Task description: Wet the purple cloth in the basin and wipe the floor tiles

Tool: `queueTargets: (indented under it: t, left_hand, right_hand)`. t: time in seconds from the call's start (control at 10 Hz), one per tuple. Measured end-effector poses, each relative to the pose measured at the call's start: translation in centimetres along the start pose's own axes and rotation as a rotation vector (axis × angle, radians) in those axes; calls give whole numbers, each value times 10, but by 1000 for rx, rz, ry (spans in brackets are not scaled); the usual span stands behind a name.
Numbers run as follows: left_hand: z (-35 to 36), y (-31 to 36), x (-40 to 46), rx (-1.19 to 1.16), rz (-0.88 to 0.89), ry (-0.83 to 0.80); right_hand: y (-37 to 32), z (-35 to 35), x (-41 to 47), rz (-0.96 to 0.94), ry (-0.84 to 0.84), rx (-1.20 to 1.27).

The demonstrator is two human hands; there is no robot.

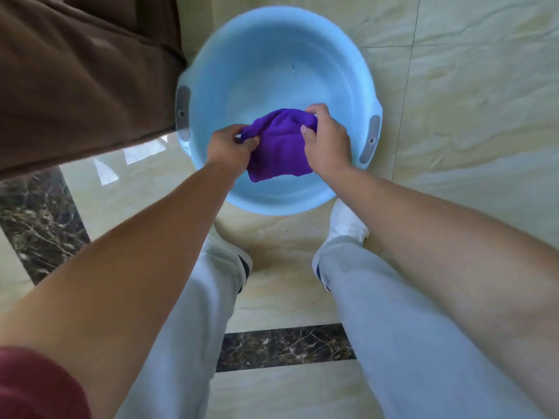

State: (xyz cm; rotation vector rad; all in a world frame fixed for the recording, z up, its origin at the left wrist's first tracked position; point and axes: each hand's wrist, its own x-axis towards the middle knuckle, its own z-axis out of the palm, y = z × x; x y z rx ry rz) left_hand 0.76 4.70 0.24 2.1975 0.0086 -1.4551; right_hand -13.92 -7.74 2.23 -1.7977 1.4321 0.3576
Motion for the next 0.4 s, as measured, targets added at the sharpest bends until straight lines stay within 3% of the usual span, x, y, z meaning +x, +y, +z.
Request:
queueTargets:
  t: [0.1, 0.2, 0.4]
  left_hand:
    - [17, -28, 49, 46, -46, 51]
    - [25, -12, 52, 125, -32, 95]
    - [31, 15, 13, 398, 30, 223]
  right_hand:
    - [12, 34, 28, 5, 10, -9]
    - [19, 51, 45, 20, 55, -11]
    - [11, 20, 29, 60, 37, -207]
